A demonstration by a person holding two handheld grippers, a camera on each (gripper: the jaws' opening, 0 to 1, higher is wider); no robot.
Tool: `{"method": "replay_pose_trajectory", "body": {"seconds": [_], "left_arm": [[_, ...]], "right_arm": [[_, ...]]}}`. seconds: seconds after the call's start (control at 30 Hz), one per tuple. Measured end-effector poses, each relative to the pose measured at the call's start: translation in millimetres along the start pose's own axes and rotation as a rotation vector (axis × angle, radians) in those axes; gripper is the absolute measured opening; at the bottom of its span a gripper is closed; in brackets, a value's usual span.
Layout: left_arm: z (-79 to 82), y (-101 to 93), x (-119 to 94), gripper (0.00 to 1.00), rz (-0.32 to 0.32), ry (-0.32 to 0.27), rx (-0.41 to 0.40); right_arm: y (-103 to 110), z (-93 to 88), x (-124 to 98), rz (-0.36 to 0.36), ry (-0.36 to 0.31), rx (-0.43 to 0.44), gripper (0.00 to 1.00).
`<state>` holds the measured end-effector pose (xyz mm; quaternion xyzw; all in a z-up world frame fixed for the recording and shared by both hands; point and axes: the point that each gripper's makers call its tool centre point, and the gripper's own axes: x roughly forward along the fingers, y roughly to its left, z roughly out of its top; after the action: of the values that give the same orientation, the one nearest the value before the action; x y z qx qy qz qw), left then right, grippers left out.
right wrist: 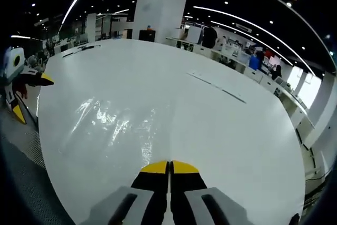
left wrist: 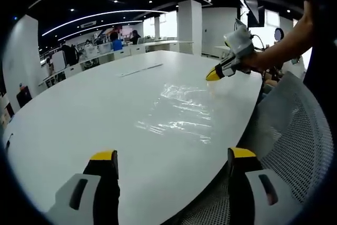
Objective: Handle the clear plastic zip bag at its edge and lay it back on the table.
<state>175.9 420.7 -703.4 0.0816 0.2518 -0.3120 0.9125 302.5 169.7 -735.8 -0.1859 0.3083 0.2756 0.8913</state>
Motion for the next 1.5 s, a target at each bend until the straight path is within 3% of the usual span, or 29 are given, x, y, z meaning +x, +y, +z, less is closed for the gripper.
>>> {"method": "replay_pose_trajectory", "body": {"seconds": [0.3,0.8,1.13,1.5], "left_arm": [[7.5,4.9,-2,0.86,0.006,-0.007,0.007],[44.3,7.1,4,0.84,-0.048,-0.020,0.068],[69.4,6.1,8,0.82,-0.106,-0.001,0.119],[79.3,12.0,18,0.79,-0.131,0.033,0.148]], "right_arm": [[8,10.8,-11,0.011,-0.026,-0.027,0.00],[17,27.5,-25,0.037,-0.072,-0.058,0.00],[21,37.5,-34,0.050,-0.099,-0.098,0.00],[32,42.5,-39,0.066,-0.119,-0.146,0.00]]}}
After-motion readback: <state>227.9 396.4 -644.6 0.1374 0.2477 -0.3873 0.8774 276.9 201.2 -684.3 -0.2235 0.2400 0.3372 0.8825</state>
